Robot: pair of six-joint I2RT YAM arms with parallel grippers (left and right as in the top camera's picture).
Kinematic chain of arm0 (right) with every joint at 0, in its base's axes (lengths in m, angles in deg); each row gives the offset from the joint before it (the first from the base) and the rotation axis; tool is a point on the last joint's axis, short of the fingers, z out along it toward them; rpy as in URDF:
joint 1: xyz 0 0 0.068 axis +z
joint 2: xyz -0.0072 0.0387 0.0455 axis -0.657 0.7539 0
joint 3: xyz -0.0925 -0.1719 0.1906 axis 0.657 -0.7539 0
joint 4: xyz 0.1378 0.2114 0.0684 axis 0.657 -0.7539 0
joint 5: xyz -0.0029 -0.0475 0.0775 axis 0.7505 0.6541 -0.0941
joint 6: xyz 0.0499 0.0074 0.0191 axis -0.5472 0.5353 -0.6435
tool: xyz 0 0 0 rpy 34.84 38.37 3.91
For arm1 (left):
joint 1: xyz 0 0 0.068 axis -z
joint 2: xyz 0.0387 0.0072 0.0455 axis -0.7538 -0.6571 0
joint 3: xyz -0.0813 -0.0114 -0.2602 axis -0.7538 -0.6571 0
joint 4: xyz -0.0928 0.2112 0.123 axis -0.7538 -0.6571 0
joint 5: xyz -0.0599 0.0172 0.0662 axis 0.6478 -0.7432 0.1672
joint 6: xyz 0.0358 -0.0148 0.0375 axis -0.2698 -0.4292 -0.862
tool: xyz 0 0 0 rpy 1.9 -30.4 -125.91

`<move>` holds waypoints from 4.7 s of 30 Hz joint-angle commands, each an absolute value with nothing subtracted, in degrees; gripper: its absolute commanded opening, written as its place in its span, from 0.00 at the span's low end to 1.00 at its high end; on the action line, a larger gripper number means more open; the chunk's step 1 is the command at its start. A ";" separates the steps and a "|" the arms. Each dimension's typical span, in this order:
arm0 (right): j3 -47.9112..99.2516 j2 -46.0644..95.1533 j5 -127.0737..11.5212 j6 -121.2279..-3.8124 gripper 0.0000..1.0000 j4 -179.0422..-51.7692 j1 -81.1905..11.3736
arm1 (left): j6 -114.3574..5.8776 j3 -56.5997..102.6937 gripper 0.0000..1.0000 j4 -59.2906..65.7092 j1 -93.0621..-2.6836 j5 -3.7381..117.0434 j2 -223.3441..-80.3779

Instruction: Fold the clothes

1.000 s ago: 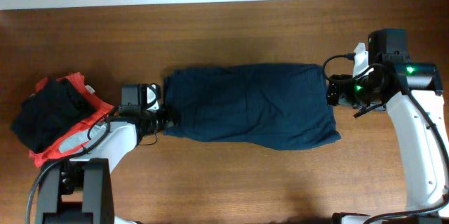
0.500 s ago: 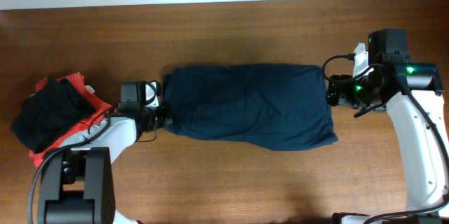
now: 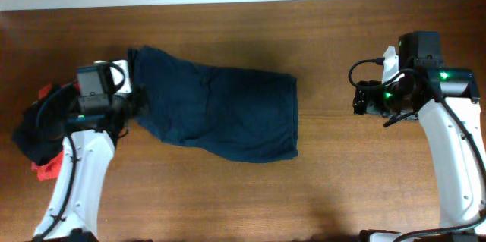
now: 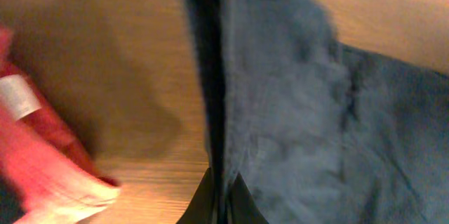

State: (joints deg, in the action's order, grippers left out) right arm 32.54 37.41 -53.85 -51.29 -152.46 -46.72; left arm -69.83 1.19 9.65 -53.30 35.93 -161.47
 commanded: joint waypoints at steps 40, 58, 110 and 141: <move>32.35 37.56 -54.42 -51.90 0.84 -152.70 -47.09 | -75.15 3.99 0.00 10.70 -46.09 14.38 -152.24; 32.35 37.56 -55.51 -51.92 0.84 -152.79 -47.09 | -71.78 3.99 0.01 19.02 -24.76 20.87 -163.61; 24.76 71.31 -62.20 -48.03 0.04 -126.30 -30.20 | -67.85 4.10 0.00 27.50 -21.59 17.18 -159.26; 24.76 71.31 -63.10 -53.23 0.04 -124.40 -24.21 | -65.64 4.10 0.00 37.49 -12.21 32.68 -170.12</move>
State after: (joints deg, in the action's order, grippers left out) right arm 25.72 68.49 -62.38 -52.95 -124.38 -25.26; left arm -66.38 2.76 35.61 -13.59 31.23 -168.26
